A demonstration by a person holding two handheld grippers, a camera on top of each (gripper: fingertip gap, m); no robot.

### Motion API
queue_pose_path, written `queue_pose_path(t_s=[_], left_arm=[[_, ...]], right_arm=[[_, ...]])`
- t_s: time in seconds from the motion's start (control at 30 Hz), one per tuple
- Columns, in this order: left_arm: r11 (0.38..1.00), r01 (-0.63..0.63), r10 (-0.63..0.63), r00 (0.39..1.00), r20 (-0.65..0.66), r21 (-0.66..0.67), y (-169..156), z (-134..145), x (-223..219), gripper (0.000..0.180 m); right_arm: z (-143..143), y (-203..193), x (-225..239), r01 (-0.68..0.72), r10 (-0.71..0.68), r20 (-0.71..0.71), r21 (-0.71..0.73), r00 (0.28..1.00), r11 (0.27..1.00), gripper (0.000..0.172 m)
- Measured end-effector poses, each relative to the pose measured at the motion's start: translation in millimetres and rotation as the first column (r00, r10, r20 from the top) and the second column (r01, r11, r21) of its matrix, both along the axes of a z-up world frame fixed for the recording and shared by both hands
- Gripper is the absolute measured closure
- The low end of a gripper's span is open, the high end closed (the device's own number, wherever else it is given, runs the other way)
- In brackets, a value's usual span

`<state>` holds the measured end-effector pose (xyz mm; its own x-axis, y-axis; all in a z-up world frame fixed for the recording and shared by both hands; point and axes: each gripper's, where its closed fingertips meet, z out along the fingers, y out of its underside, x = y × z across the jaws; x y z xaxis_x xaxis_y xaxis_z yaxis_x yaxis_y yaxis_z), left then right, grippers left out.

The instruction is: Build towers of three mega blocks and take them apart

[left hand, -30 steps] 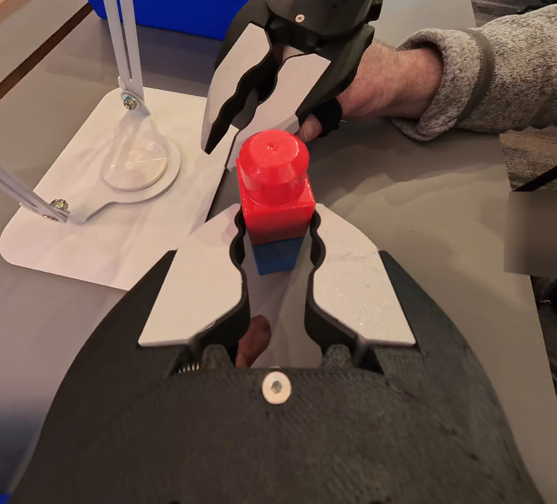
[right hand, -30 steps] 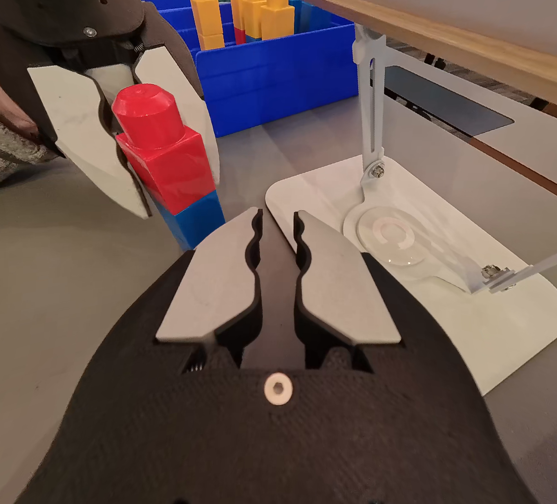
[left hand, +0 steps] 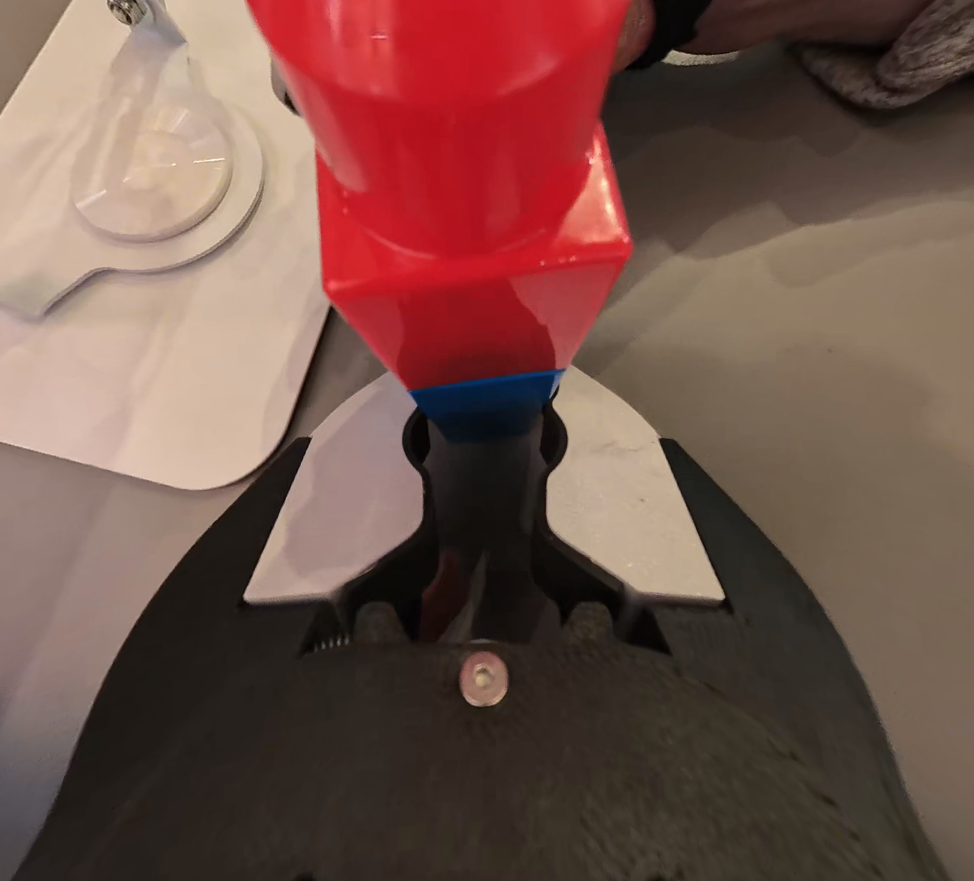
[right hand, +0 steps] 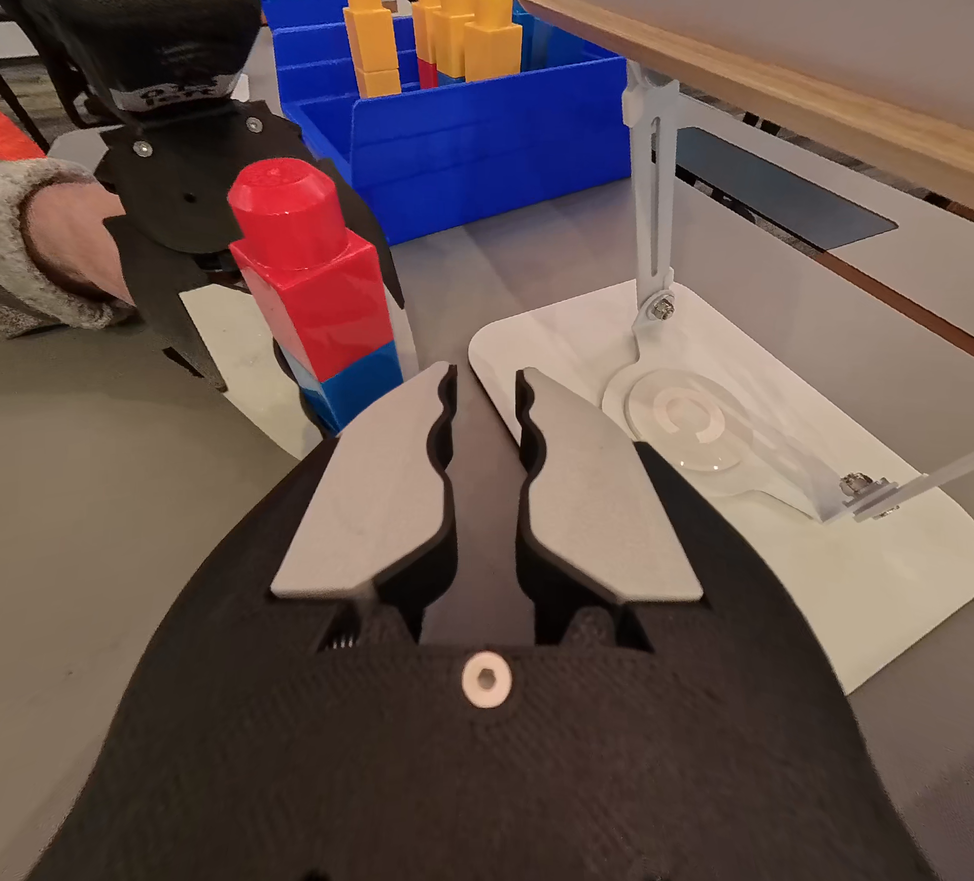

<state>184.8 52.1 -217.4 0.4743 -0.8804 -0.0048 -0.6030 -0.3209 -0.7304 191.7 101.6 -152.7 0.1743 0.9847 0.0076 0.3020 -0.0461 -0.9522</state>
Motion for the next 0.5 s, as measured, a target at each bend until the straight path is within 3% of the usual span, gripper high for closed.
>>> queue_pose_path(t_s=[0.27,0.5], left_arm=[[0.997,0.079,-0.079,0.997,0.012,-0.021,-4,15,4,0.143],[0.981,0.194,-0.194,0.981,-0.023,-0.02,-6,29,10,0.143]], right_arm=[[26,-1,10,-0.024,0.024,-0.098,-0.001,0.995,1.0,0.145],[73,-30,26,-0.22,0.224,-0.265,0.046,0.938,0.975,0.133]])
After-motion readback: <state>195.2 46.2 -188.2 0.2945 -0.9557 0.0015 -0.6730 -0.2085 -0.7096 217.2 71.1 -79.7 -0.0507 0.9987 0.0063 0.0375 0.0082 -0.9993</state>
